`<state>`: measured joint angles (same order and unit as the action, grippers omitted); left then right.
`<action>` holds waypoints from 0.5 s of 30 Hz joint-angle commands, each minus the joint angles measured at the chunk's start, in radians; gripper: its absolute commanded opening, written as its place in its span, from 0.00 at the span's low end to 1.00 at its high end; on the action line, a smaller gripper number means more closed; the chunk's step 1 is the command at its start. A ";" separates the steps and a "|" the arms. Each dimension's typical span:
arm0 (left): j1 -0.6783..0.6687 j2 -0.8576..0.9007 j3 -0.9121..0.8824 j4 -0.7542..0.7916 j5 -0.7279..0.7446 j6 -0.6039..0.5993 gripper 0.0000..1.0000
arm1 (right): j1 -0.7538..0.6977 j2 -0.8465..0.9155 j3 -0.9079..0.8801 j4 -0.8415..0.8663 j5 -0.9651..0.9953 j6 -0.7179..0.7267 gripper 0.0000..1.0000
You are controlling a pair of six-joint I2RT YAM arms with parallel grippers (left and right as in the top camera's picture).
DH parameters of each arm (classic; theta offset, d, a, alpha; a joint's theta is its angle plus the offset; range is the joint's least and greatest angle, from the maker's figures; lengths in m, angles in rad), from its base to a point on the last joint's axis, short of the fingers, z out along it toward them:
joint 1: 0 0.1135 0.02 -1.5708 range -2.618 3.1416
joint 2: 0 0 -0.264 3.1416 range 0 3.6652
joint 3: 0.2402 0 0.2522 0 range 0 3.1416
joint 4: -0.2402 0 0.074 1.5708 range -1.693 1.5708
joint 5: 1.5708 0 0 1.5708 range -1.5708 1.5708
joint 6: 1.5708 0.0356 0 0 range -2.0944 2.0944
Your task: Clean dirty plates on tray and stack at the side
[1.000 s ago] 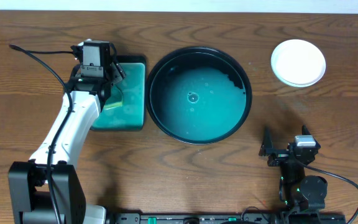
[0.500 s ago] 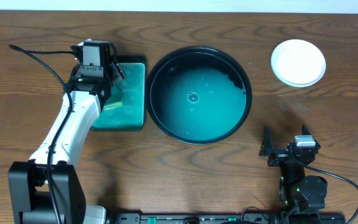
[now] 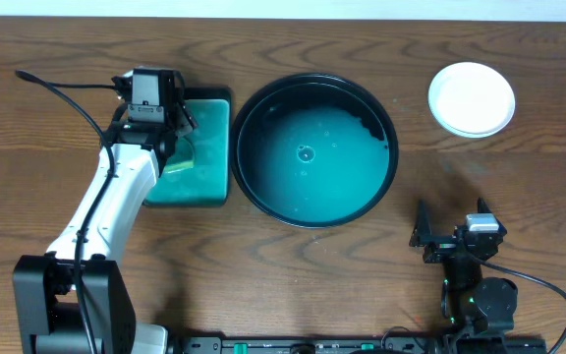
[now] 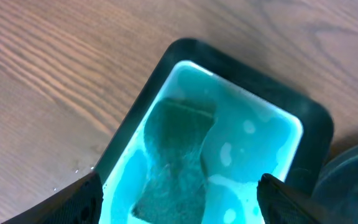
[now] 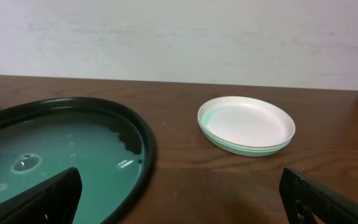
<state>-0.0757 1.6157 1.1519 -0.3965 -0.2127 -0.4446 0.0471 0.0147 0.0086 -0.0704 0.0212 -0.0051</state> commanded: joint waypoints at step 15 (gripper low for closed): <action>0.002 -0.279 -0.312 0.023 -0.004 0.137 0.80 | -0.015 -0.009 -0.003 -0.004 -0.007 -0.011 0.99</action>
<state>-0.0757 1.4597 0.9482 -0.4187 -0.2123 -0.3405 0.0471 0.0139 0.0086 -0.0704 0.0208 -0.0051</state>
